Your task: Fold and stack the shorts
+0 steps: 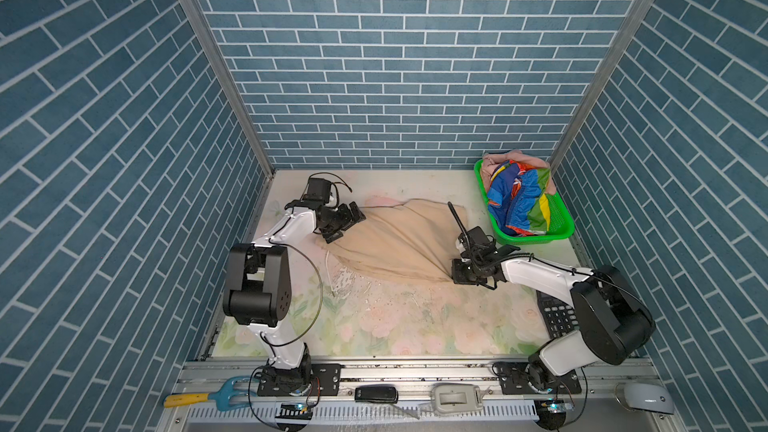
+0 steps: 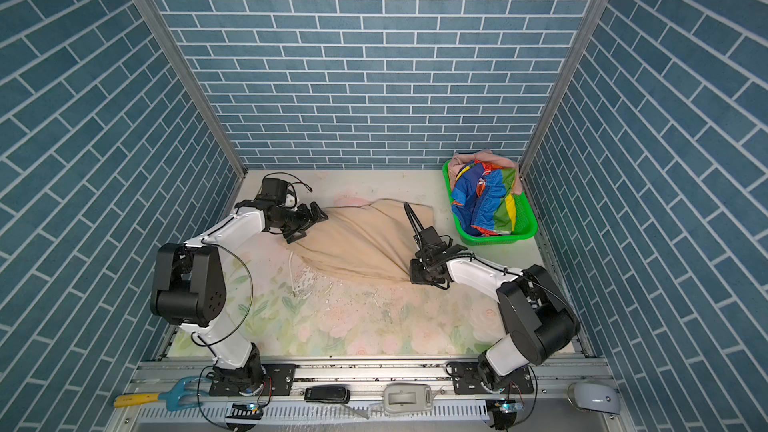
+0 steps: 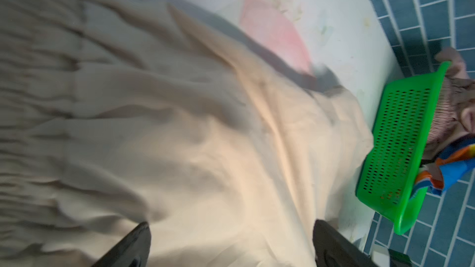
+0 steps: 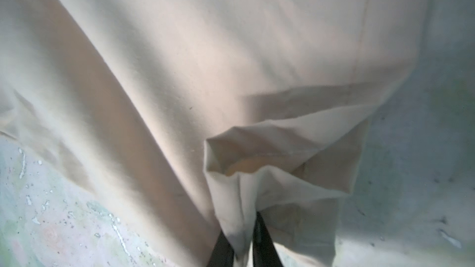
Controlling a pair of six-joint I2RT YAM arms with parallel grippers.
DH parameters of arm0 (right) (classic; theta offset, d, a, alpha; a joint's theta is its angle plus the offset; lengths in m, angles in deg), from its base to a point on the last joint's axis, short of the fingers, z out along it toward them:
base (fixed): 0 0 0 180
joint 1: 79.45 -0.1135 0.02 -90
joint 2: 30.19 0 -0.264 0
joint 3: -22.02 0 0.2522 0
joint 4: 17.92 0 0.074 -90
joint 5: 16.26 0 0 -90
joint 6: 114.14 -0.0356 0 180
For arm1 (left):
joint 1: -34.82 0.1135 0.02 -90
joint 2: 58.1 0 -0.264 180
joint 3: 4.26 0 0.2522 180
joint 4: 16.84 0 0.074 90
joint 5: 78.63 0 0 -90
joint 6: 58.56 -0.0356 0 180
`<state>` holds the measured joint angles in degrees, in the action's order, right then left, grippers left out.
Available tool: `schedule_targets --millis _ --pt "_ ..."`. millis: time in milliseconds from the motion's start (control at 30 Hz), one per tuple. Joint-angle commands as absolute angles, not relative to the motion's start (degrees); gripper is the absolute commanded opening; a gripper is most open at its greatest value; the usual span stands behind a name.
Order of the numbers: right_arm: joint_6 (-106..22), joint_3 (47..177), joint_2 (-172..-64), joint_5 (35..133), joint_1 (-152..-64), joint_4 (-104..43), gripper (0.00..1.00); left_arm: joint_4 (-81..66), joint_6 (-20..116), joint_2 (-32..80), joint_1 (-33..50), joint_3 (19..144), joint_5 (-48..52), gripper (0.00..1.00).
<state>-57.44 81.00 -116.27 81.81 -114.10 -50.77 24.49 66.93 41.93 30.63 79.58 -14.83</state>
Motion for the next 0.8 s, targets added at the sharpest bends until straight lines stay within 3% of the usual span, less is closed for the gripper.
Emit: schedule_targets --millis 0,433,467,533,633,667,767 --pt "-59.11 80.13 -113.65 80.5 -113.39 -52.07 0.19 26.12 65.02 42.77 32.93 78.24 -13.42 1.0" --pt "-60.76 79.3 -113.65 80.39 -111.53 -50.02 0.5 25.32 63.57 45.23 37.1 74.6 -12.31 1.0" --pt "-61.09 79.29 -113.85 80.5 -111.49 -49.59 0.47 25.61 63.52 45.35 37.19 74.63 -12.02 1.0" --pt "-61.42 79.51 -113.81 80.59 -111.49 -49.26 0.33 25.62 63.6 45.76 37.68 74.46 -12.09 0.99" --pt "-61.55 79.85 -111.57 80.12 -111.53 -50.21 0.04 25.44 63.93 46.37 38.5 74.01 -12.37 1.0" --pt "-61.63 79.61 -110.12 79.69 -111.49 -50.9 0.0 25.56 63.87 46.65 38.76 73.93 -12.42 1.0" --pt "-61.98 77.75 -104.97 77.82 -111.54 -52.92 0.0 25.98 63.87 47.18 39.37 74.09 -12.63 1.0"
